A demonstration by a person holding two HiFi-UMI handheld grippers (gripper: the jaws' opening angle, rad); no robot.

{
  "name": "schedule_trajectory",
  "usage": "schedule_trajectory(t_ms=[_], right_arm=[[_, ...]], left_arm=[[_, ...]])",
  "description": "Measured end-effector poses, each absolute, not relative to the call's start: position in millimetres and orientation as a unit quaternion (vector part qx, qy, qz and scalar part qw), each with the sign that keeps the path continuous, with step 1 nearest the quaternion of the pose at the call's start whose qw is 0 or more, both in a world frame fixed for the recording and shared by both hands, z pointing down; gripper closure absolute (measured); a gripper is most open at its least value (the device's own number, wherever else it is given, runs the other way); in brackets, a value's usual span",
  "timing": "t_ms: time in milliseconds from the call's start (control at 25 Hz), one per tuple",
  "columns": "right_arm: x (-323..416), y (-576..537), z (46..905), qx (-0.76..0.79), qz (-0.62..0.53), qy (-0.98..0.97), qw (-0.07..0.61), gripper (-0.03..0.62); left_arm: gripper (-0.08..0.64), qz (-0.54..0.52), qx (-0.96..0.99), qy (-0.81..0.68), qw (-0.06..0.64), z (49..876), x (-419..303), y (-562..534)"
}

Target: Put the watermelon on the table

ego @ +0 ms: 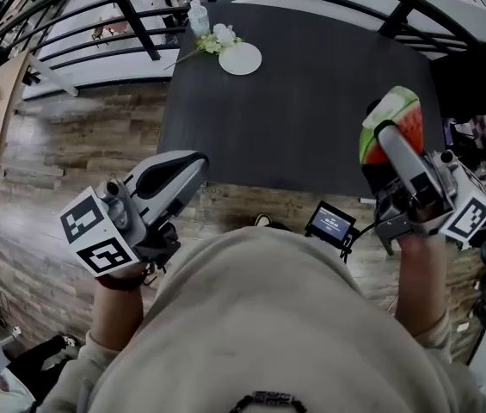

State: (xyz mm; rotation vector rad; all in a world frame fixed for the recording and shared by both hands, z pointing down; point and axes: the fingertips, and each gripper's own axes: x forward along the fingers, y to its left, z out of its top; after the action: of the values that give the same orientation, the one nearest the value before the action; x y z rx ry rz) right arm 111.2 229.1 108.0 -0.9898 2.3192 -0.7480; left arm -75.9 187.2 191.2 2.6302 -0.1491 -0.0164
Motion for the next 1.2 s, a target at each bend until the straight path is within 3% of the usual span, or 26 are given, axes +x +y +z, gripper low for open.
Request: schedule_trajectory(t_ms=[480,1200], right_arm=[[222.0,239.9,134.0,-0.387,-0.294,0.823,0.295,0.394],[250.9,256.1,117.8,-0.481,-0.238,0.784,0.312,0.393]], left_arm=[[0.558,0.041,0.969,-0.026,0.243,189.0,32.7,186.4],[0.558,0.046,0.969,0.092,0.225,188.0,90.7,156.7]])
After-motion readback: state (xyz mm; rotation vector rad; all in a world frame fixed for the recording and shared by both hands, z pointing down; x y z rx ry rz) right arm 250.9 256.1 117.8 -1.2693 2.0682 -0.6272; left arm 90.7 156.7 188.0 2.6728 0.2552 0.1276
